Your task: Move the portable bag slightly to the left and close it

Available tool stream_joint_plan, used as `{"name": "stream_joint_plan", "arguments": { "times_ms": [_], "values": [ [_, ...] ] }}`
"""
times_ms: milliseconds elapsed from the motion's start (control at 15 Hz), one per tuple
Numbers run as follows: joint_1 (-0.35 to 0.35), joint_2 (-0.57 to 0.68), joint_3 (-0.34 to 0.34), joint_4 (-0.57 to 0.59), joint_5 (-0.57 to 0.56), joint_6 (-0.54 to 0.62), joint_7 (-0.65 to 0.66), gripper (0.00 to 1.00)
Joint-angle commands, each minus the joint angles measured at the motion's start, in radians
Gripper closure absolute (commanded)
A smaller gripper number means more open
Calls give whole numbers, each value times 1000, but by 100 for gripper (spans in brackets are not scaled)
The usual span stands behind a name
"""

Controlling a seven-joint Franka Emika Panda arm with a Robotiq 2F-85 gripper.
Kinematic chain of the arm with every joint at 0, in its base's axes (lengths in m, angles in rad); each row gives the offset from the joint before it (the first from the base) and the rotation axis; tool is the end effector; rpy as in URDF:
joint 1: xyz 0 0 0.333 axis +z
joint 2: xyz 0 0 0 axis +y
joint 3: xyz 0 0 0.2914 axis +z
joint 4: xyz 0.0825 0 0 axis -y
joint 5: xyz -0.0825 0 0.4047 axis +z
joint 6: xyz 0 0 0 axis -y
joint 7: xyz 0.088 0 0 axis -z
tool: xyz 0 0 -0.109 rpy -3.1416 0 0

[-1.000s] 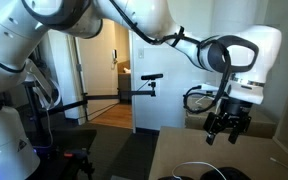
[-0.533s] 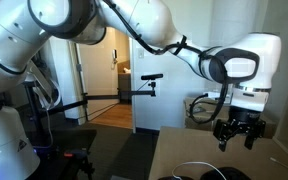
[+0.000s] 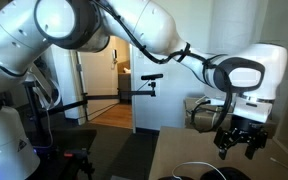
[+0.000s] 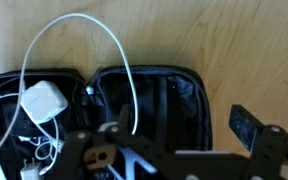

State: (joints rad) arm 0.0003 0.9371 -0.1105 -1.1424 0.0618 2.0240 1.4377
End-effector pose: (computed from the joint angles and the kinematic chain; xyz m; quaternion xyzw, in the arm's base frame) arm 0.7574 -0.0575 0.2028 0.7197 -0.6936 -0.0090 0.0294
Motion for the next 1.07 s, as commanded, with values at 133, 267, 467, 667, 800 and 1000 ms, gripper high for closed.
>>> {"name": "stream_joint_plan", "arguments": {
  "times_ms": [133,267,467,667,800,1000],
  "values": [
    [-15,89,-8,157,7,-94,10,0],
    [-21,102,-3,183,8,-126,-8,0],
    [-15,86,-7,136,3,-88,-2,0],
    [-16,89,-7,143,3,-90,-2,0],
    [-15,91,-8,150,8,-94,15,0],
    [-23,152,-8,244,11,-162,27,0]
  ]
}}
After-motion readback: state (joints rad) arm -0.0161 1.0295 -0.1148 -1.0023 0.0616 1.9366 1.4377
